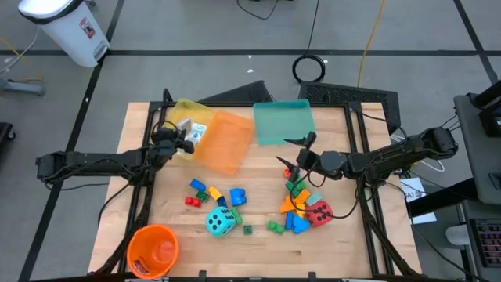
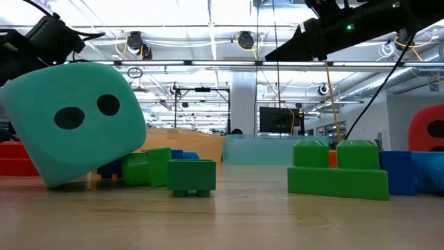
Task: Pick & Place Toys
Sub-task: Put the gray deck of cards into the yellow bin
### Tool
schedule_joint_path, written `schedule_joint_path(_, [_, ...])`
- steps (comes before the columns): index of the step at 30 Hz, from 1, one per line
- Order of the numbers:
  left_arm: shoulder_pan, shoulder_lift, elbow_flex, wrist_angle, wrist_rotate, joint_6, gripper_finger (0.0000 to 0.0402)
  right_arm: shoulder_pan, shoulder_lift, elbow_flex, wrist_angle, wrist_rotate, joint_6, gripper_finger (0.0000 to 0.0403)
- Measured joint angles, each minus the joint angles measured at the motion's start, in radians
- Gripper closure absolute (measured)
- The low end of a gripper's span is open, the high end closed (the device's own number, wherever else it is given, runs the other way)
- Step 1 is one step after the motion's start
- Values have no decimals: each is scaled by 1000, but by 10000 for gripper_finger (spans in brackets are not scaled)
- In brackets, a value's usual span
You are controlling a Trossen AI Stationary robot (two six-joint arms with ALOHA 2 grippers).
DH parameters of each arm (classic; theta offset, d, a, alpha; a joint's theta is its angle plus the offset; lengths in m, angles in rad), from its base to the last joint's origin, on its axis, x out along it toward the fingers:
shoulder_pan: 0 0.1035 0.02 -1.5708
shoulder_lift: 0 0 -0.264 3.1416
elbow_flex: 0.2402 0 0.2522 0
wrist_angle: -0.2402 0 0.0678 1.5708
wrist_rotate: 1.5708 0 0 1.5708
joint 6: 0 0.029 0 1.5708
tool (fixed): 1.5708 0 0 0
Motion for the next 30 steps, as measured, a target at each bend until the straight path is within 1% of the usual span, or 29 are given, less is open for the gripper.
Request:
schedule_joint_path(4, [15,0,0,1,0,-30,233,0,0,0,-1,-14,1,122])
schedule_joint_path(8, [19,0,0,0,2,-43,181,0,0,0,-1,-18,8,122])
schedule_joint_path(11, [19,0,0,0,5,-40,148,0,0,0,-1,-18,8,122])
schedule_joint_path(14, [18,-1,0,4,44,7,122,0,0,0,-3,-18,8,122])
schedule_joint_path(18, [18,-2,0,44,76,38,102,0,0,0,-9,-18,8,122])
schedule_joint_path(24, [18,-2,0,121,86,46,97,0,0,0,-16,-18,7,122])
schedule_joint_path(30, [16,-2,0,260,195,50,96,0,0,0,-16,-17,-10,122])
